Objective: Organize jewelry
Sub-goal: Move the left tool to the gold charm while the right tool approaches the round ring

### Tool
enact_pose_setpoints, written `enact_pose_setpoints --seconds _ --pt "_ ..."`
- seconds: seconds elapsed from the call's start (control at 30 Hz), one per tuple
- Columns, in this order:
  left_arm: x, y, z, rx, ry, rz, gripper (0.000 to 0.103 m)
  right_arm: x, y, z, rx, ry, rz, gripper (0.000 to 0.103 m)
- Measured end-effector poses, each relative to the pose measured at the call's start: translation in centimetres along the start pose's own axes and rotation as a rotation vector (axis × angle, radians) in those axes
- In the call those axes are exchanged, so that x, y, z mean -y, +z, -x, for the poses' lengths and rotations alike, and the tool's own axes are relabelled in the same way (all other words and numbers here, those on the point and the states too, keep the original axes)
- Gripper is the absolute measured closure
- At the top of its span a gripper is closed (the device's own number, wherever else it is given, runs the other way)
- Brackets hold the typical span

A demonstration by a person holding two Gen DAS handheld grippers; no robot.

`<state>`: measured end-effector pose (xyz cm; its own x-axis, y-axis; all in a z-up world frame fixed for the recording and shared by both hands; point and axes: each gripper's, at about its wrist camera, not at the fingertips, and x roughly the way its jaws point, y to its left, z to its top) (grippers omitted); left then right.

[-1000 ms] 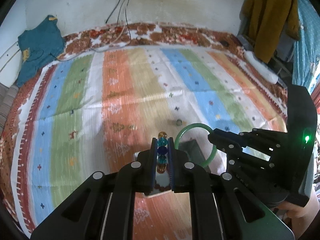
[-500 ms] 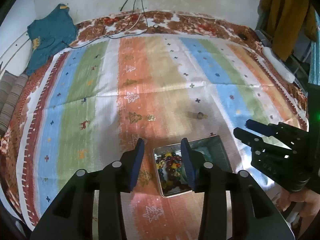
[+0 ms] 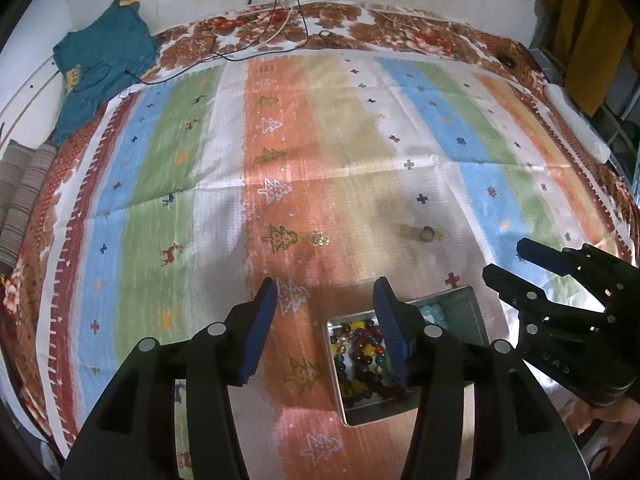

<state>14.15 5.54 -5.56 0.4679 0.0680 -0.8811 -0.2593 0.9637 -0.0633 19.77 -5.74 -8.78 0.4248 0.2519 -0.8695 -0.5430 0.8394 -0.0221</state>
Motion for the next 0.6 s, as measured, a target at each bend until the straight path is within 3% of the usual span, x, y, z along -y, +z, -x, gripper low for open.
enact_pose_setpoints --seconds 0.6 --pt "-0.1 2.5 -4.8 -0.091 0.048 -0.021 0.043 0.8 2.1 -4.0 -0.088 -0.02 0.01 0.045"
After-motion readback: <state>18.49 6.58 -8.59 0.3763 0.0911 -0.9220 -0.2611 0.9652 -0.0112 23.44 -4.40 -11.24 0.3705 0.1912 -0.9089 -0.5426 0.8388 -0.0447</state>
